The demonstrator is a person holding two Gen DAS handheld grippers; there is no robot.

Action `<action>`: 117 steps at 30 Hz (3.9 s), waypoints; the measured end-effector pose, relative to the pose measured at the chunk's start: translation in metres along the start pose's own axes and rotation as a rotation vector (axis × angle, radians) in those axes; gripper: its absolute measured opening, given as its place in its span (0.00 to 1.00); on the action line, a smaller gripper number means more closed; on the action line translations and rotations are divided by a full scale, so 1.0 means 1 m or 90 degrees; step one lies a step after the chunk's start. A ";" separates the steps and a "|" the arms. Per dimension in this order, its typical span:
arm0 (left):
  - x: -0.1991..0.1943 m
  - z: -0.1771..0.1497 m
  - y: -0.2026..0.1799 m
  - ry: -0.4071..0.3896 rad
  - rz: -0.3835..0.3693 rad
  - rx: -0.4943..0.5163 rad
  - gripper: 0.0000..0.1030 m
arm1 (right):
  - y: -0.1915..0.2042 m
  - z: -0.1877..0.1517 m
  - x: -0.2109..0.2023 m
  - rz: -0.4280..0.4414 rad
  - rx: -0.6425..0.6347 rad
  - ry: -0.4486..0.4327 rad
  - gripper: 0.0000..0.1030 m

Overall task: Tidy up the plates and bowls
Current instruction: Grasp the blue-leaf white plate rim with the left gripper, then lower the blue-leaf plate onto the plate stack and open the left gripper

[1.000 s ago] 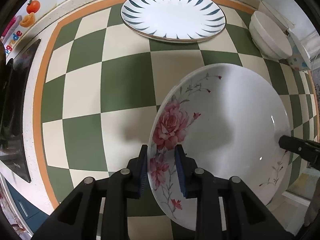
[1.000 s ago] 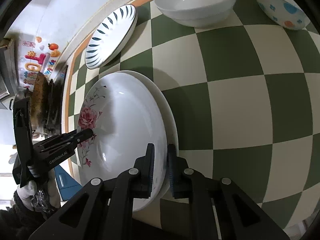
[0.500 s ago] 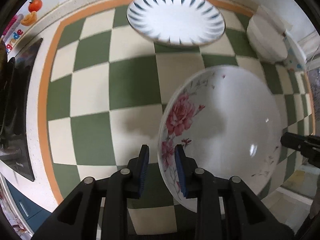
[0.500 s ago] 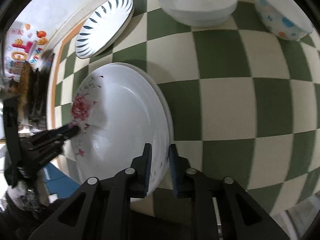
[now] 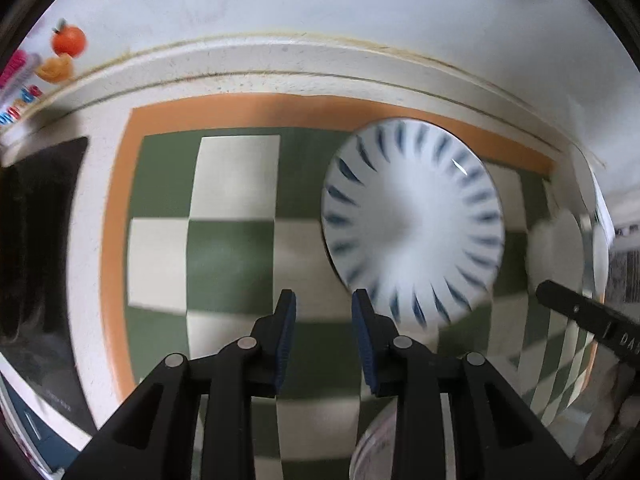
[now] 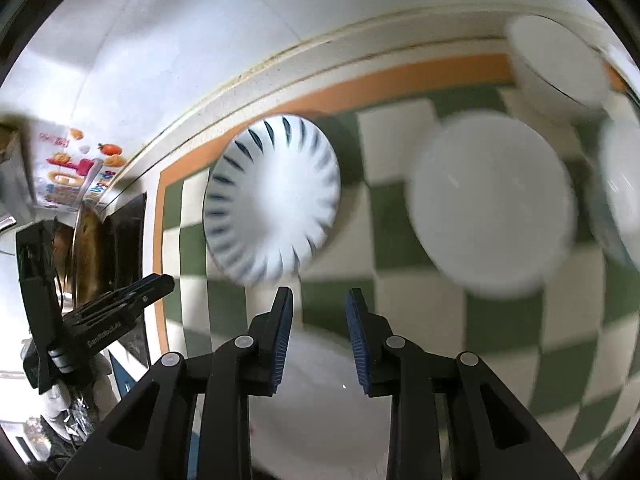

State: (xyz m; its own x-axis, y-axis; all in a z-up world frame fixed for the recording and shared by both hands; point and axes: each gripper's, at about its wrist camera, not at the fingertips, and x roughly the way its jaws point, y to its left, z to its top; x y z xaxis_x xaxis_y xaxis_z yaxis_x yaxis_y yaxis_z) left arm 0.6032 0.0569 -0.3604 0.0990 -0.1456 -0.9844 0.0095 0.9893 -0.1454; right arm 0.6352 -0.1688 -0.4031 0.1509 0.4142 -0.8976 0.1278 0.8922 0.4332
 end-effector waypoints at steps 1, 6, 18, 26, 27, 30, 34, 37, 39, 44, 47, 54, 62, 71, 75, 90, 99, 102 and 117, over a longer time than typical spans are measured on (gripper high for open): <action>0.011 0.010 0.004 0.012 -0.008 -0.005 0.26 | 0.002 0.009 0.008 -0.005 0.000 0.004 0.29; 0.044 0.041 0.009 0.049 -0.017 -0.008 0.26 | 0.004 0.049 0.045 -0.066 -0.019 0.021 0.29; 0.065 0.060 0.001 0.041 -0.035 0.016 0.19 | -0.001 0.074 0.077 -0.096 -0.029 0.034 0.09; 0.039 0.045 -0.013 0.007 -0.017 0.038 0.19 | -0.010 0.065 0.056 -0.065 -0.023 0.019 0.09; 0.037 0.046 -0.013 0.005 -0.019 0.040 0.19 | -0.010 0.063 0.051 -0.061 -0.024 0.015 0.09; 0.023 0.035 -0.017 -0.004 -0.020 0.045 0.19 | -0.010 0.055 0.032 -0.052 -0.030 0.001 0.09; 0.000 0.010 -0.027 -0.015 -0.032 0.047 0.19 | -0.010 0.033 0.003 -0.043 -0.043 -0.016 0.09; -0.015 -0.010 -0.033 -0.018 -0.038 0.053 0.19 | -0.011 0.006 -0.018 -0.036 -0.052 -0.024 0.09; -0.024 -0.023 -0.032 -0.017 -0.038 0.059 0.19 | -0.009 -0.015 -0.029 -0.036 -0.055 -0.028 0.09; -0.040 -0.056 -0.041 -0.015 -0.043 0.076 0.19 | -0.015 -0.057 -0.053 -0.025 -0.055 -0.037 0.09; -0.046 -0.073 -0.045 -0.014 -0.048 0.081 0.19 | -0.017 -0.079 -0.065 -0.016 -0.050 -0.046 0.09; -0.051 -0.106 -0.053 -0.008 -0.040 0.090 0.19 | -0.027 -0.126 -0.078 -0.007 -0.036 -0.052 0.09; -0.035 -0.132 -0.054 0.017 -0.029 0.096 0.19 | -0.039 -0.156 -0.064 0.000 -0.021 -0.028 0.09; -0.005 -0.144 -0.048 0.051 -0.020 0.077 0.19 | -0.051 -0.169 -0.031 -0.011 -0.018 0.009 0.09; 0.005 -0.144 -0.050 0.062 -0.017 0.074 0.20 | -0.056 -0.169 -0.021 -0.015 -0.015 0.018 0.09; 0.026 -0.143 -0.056 0.091 -0.010 0.075 0.20 | -0.063 -0.164 -0.003 -0.032 -0.013 0.041 0.09; 0.030 -0.145 -0.056 0.094 -0.007 0.052 0.20 | -0.064 -0.159 0.001 -0.035 -0.012 0.047 0.12; 0.029 -0.145 -0.051 0.096 -0.010 0.037 0.21 | -0.061 -0.158 0.001 -0.046 -0.017 0.051 0.14; 0.024 -0.148 -0.044 0.097 0.014 -0.032 0.21 | -0.058 -0.150 -0.001 -0.057 -0.012 0.086 0.19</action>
State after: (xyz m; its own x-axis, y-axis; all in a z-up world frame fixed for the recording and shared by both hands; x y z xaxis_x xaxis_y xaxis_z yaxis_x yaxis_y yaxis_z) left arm 0.4579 0.0092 -0.3922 -0.0537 -0.1270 -0.9905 -0.0404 0.9913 -0.1249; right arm 0.4802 -0.1938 -0.4395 0.0067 0.3517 -0.9361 0.1161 0.9295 0.3500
